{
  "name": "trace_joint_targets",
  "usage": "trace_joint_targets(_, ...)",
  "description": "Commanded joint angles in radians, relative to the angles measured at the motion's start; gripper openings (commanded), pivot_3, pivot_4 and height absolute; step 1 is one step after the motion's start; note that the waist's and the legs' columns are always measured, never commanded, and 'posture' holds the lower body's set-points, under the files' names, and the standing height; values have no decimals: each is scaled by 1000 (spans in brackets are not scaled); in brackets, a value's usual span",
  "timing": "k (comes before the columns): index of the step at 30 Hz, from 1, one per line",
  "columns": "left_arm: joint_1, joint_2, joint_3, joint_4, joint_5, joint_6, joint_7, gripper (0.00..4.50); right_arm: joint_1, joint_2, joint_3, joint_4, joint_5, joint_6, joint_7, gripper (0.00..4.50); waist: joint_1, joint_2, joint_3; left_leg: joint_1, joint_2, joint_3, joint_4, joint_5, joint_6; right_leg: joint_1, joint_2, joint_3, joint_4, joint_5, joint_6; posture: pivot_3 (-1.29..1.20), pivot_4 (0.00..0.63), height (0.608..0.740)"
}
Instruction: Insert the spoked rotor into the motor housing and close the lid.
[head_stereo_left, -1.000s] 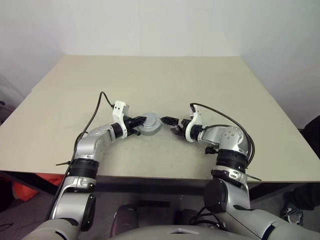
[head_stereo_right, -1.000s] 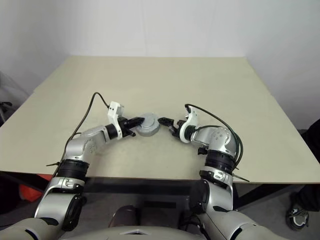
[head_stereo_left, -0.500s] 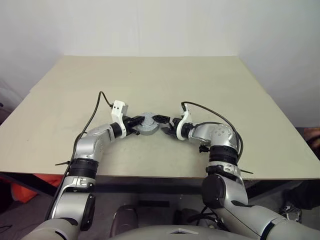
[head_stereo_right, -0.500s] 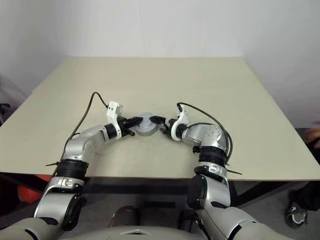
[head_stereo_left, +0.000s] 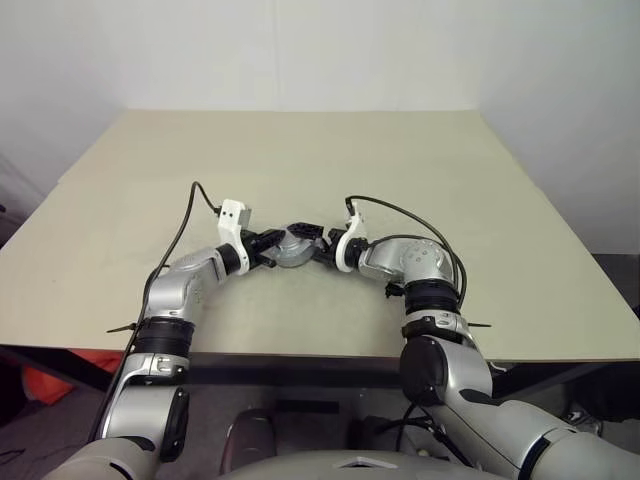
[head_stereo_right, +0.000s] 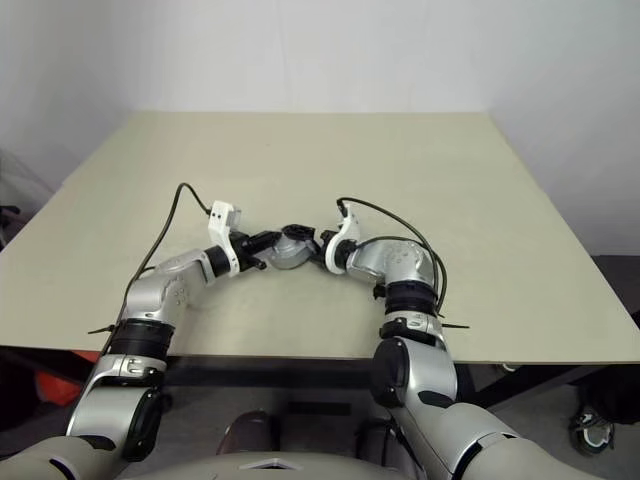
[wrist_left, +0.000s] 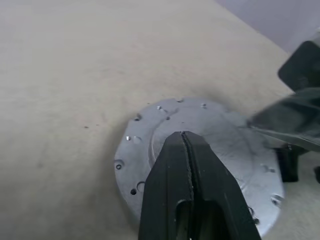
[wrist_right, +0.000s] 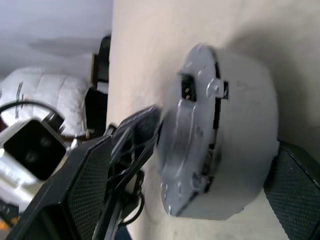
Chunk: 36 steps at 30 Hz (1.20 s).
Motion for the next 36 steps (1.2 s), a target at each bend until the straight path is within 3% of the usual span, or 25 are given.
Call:
trace_joint_targets(1, 8, 0, -11, -1, 9, -4, 5, 0, -55, 83, 18, -5, 45, -31, 1, 3898, 0, 0, 0, 0, 0, 0, 0, 0, 0, 0, 0, 0, 0, 0, 0, 0, 0, 740)
trace_joint_targets(6, 8, 1, -11, 0, 9, -7, 5, 0, -50, 64, 36, 14, 32, -62, -18, 2288, -1, 0, 0, -1, 0, 0, 0, 0, 0, -1, 0, 0, 0, 0, 0, 0, 0, 740)
trace_joint_targets(18, -16, -17, 49, 26, -30, -18, 32, 0, -42, 16, 5, 19, 48, -57, -54, 2060, 0, 0, 0, 0, 0, 1, -1, 0, 0, -1, 0, 0, 0, 0, 0, 0, 0, 740)
trace_joint_targets(21, -71, -52, 208, 62, -153, -3, 104, 0, -55, 3, -55, 34, 87, -72, -87, 2060, 0, -1, 1, 0, 0, 1, -1, 0, 0, -1, 0, 0, 0, 0, 0, 0, 0, 740)
trace_joint_targets(25, -108, -60, 331, 85, -261, 30, 160, 0, -72, -3, -118, 27, 148, -77, -126, 2060, 1, -1, 1, -4, 0, 0, -1, 0, 0, -4, 0, 0, 0, 3, -5, 0, 0, 740)
trace_joint_targets(33, -71, -67, 412, 24, -400, 127, 159, 0, -144, 1, -195, 19, 241, -98, -175, 2060, 0, -1, 1, -22, -3, 0, 3, -1, 3, -18, 1, -2, 0, 6, -3, 0, 0, 740)
trace_joint_targets(36, -34, -88, 463, -43, -527, 186, 145, 600, -198, -2, -223, 35, 281, -124, -192, 2060, 0, -2, 2, -23, -3, 0, 3, -2, 4, -19, 1, -3, 0, 6, -4, 0, 0, 740)
